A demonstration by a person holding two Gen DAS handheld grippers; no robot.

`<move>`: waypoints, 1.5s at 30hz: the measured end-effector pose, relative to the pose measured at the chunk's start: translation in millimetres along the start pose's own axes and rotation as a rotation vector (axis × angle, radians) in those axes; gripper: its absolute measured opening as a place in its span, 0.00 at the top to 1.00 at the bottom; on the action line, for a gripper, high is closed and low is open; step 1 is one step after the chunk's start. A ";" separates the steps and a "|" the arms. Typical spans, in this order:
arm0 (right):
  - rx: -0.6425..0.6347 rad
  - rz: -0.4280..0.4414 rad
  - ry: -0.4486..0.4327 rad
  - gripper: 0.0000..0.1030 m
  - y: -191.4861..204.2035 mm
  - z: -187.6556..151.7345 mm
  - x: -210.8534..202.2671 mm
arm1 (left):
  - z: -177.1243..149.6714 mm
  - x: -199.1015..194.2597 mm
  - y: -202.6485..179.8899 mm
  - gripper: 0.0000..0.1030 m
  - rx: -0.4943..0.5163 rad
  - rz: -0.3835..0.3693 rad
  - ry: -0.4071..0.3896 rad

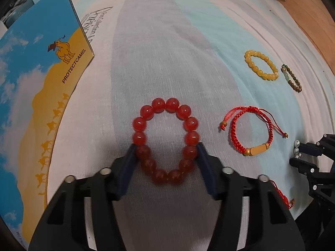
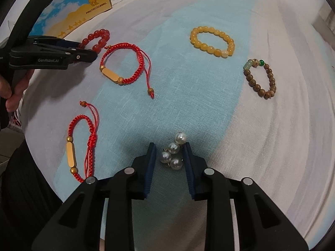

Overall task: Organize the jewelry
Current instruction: 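Grasp the red bead bracelet with the left tool while the right tool grasps the pearl strand, then lift the red bead bracelet and pearl strand and carry them toward the box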

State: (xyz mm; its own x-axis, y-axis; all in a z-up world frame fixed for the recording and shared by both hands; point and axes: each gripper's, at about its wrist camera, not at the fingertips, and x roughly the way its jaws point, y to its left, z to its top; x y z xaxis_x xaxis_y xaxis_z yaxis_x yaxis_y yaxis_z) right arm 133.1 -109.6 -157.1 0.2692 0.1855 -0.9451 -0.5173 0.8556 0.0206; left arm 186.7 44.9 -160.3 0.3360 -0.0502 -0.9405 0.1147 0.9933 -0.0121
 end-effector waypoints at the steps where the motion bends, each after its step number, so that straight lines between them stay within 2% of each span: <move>1: 0.001 -0.004 -0.001 0.77 0.9 0.1 -0.7 | -1.2 -1.8 -0.7 0.58 -0.002 -0.002 0.001; 6: 0.008 -0.002 -0.006 0.81 -1.0 -0.6 -6.0 | -6.7 -10.3 -1.1 0.74 -0.018 -0.022 0.004; 7: 0.012 -0.001 -0.006 0.84 -2.3 -0.8 -6.8 | -6.7 -11.2 -0.2 0.86 -0.023 -0.028 0.006; 8: 0.015 0.001 -0.006 0.84 -2.4 0.4 -6.6 | -7.7 -13.3 0.3 0.88 -0.030 -0.040 0.006; 15: 0.025 0.006 -0.015 0.90 -3.2 2.7 -12.8 | -15.5 -23.3 -2.1 0.88 -0.026 -0.048 0.006; 21: 0.035 0.010 -0.035 0.90 -4.8 4.4 -21.8 | -19.9 -35.8 -5.0 0.88 -0.031 -0.054 -0.002; 28: 0.052 0.007 -0.056 0.90 -7.1 5.5 -33.1 | -25.0 -55.4 8.4 0.88 -0.028 -0.061 -0.022; 45: 0.074 -0.017 -0.121 0.90 -10.9 9.8 -67.9 | -10.3 -84.7 -0.5 0.88 -0.013 -0.056 -0.079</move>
State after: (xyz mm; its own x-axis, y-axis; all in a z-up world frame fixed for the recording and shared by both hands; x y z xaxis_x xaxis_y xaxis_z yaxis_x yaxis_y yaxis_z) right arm 128.4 -126.8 -90.0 0.3755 0.2238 -0.8994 -0.4520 0.8914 0.0331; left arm 148.6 49.8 -84.2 0.4023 -0.1130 -0.9085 0.1237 0.9900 -0.0684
